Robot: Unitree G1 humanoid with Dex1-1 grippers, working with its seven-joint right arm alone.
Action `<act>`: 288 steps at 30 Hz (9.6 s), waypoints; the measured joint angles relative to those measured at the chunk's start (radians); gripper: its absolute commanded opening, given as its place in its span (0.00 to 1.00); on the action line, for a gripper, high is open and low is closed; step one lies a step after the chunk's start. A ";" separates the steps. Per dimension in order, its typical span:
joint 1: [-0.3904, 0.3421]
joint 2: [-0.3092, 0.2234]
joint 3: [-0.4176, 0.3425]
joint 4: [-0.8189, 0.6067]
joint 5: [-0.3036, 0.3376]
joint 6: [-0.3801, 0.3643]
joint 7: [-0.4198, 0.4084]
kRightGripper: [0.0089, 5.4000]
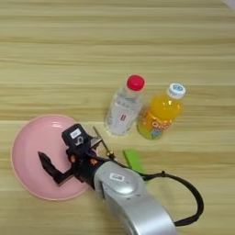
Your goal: Move the objects on the table
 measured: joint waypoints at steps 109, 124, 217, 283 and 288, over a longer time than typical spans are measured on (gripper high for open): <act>-0.157 0.199 -0.054 0.099 -0.095 -0.370 -0.108 1.00; -0.144 0.210 -0.267 0.092 -0.131 -0.613 -0.229 1.00; -0.106 0.157 -0.460 0.510 -0.038 -0.739 -0.197 0.82; 0.059 0.193 -0.061 0.091 -0.099 -0.546 -0.176 0.59; 0.059 0.194 -0.037 0.141 -0.103 -0.579 -0.170 0.59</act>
